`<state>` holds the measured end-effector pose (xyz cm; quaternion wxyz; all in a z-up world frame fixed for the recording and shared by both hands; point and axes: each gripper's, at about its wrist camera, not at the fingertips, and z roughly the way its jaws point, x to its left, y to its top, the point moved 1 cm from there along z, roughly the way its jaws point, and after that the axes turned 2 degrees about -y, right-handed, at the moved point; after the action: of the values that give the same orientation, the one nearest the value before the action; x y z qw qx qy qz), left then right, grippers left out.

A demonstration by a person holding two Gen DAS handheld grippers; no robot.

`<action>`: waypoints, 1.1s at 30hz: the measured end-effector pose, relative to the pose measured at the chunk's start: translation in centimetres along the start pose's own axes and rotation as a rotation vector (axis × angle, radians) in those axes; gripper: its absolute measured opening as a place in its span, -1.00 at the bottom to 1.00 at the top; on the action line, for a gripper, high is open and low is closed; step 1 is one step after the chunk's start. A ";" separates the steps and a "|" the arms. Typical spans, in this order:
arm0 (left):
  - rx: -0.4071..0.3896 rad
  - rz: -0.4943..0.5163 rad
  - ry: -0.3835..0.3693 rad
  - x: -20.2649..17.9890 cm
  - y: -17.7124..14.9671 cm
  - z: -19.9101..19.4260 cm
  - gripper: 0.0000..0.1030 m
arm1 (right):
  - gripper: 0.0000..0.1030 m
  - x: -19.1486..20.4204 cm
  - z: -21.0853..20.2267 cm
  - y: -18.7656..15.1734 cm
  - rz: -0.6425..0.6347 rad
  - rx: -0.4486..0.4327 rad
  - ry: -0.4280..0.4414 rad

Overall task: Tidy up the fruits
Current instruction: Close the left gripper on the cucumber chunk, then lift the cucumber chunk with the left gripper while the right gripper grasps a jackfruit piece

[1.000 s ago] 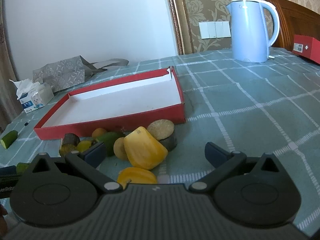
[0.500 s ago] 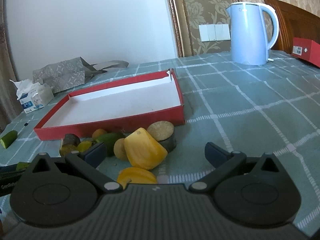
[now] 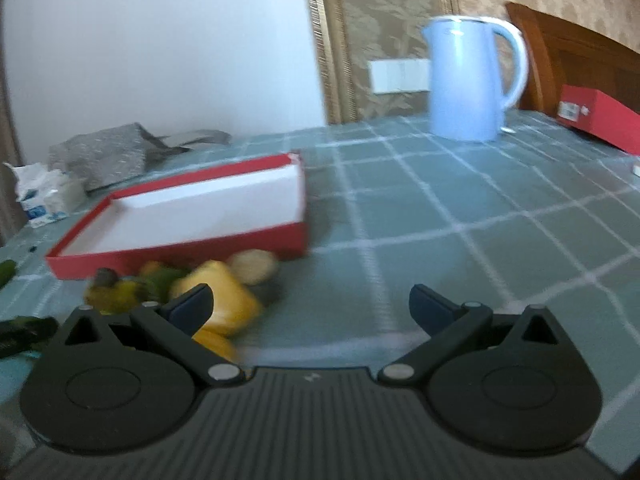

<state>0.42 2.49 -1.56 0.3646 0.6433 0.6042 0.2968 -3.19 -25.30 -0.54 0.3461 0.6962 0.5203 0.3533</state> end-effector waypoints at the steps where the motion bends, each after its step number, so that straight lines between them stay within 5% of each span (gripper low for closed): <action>1: 0.002 -0.002 -0.003 0.0 0.1 0.1 -0.28 | 1.00 -0.8 0.0 0.0 0.009 0.008 -0.007; 7: 0.002 -0.023 -0.016 0.0 0.4 0.6 -0.29 | 0.98 -2.7 -0.7 -0.3 0.021 0.053 0.024; 14: 0.000 -0.029 -0.021 0.1 0.5 0.9 -0.29 | 0.68 1.6 -0.1 -1.4 -0.088 0.120 0.156; 21: -0.006 -0.040 -0.033 0.3 0.3 0.9 -0.29 | 0.63 4.1 0.2 -1.4 -0.090 0.151 0.228; 24: -0.008 -0.049 -0.041 0.5 0.3 0.8 -0.29 | 0.58 5.0 0.3 -1.7 -0.123 0.145 0.221; 26: -0.009 -0.053 -0.043 0.5 0.3 0.8 -0.29 | 0.36 5.5 0.6 -1.8 -0.132 0.151 0.220; 33: -0.009 -0.054 -0.046 0.6 0.3 0.7 -0.29 | 0.21 6.5 0.7 -2.0 -0.194 0.139 0.178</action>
<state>1.21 3.02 -1.75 0.3891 0.6320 0.6114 0.2746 -2.16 -18.66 -1.77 0.2818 0.6309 0.6369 0.3418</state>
